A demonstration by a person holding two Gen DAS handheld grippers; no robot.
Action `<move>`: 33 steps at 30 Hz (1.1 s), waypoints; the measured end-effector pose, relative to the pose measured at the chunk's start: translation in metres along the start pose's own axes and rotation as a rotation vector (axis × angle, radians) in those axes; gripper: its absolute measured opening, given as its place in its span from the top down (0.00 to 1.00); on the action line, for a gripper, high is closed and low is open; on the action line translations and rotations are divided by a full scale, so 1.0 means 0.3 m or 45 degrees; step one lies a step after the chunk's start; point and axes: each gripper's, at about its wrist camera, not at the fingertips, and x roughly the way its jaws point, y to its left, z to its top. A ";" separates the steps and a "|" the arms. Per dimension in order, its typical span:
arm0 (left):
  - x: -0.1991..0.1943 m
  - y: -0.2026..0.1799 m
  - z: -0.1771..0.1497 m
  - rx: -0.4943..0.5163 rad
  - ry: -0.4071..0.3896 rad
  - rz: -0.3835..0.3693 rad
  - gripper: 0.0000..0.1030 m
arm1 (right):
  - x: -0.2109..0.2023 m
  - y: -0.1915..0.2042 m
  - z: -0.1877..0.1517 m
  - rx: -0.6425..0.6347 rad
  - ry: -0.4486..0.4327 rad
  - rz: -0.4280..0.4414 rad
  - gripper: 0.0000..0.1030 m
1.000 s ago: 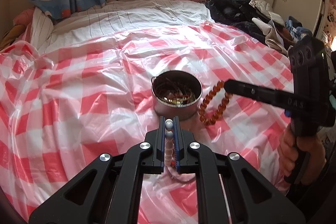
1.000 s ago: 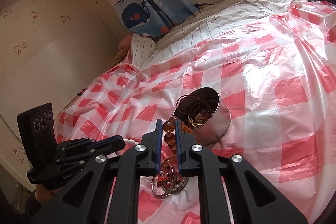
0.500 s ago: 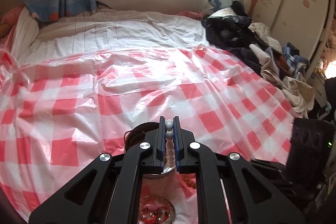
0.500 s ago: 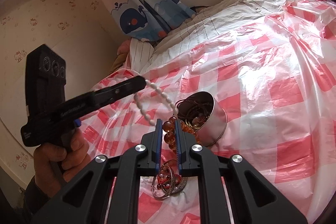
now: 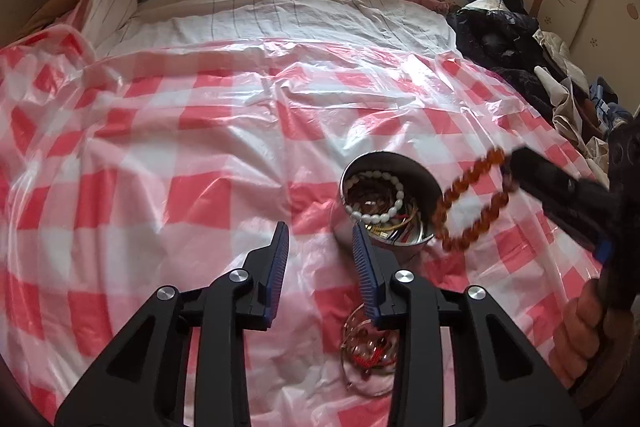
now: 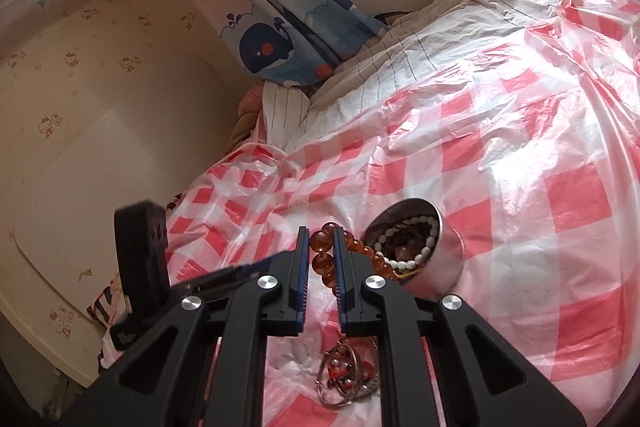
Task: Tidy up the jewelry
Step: 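Carry both bead bracelets over the tin and open both tools to drop them, then move the right tool to the silver bangles and red string bracelet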
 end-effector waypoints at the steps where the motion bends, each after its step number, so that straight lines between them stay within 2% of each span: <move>1: -0.012 0.012 -0.022 -0.009 0.002 -0.001 0.67 | 0.013 0.010 0.012 -0.002 -0.003 0.013 0.88; 4: -0.024 0.028 -0.085 -0.023 0.022 0.002 0.63 | 0.060 0.027 0.049 0.001 -0.020 0.068 0.88; 5: -0.023 0.030 -0.103 -0.030 0.029 -0.004 0.63 | 0.082 0.022 0.060 0.009 -0.022 0.051 0.88; 6: -0.020 0.033 -0.119 -0.037 0.039 -0.012 0.62 | 0.106 0.010 0.069 0.011 -0.010 -0.004 0.87; 8: -0.013 0.030 -0.148 -0.038 0.055 -0.016 0.61 | 0.151 -0.024 0.069 0.015 0.050 -0.151 0.72; 9: -0.009 0.026 -0.165 -0.029 0.067 -0.012 0.61 | 0.153 -0.048 0.057 0.024 0.066 -0.233 0.69; 13: -0.017 0.006 -0.195 -0.007 0.075 -0.016 0.60 | 0.057 -0.115 -0.007 0.074 0.068 -0.327 0.67; 16: -0.027 -0.004 -0.204 0.009 0.075 -0.008 0.59 | -0.054 -0.121 -0.091 0.071 0.065 -0.338 0.55; 20: -0.023 -0.008 -0.215 0.022 0.091 0.017 0.59 | -0.102 -0.120 -0.211 0.077 0.141 -0.339 0.55; 24: -0.010 -0.033 -0.239 0.099 0.145 0.013 0.59 | -0.041 -0.056 -0.256 -0.012 0.205 -0.310 0.55; 27: 0.004 -0.073 -0.259 0.190 0.173 0.008 0.59 | 0.009 -0.029 -0.281 -0.083 0.246 -0.354 0.55; 33: 0.044 -0.105 -0.298 0.272 0.223 0.033 0.59 | 0.070 -0.014 -0.293 -0.183 0.273 -0.466 0.54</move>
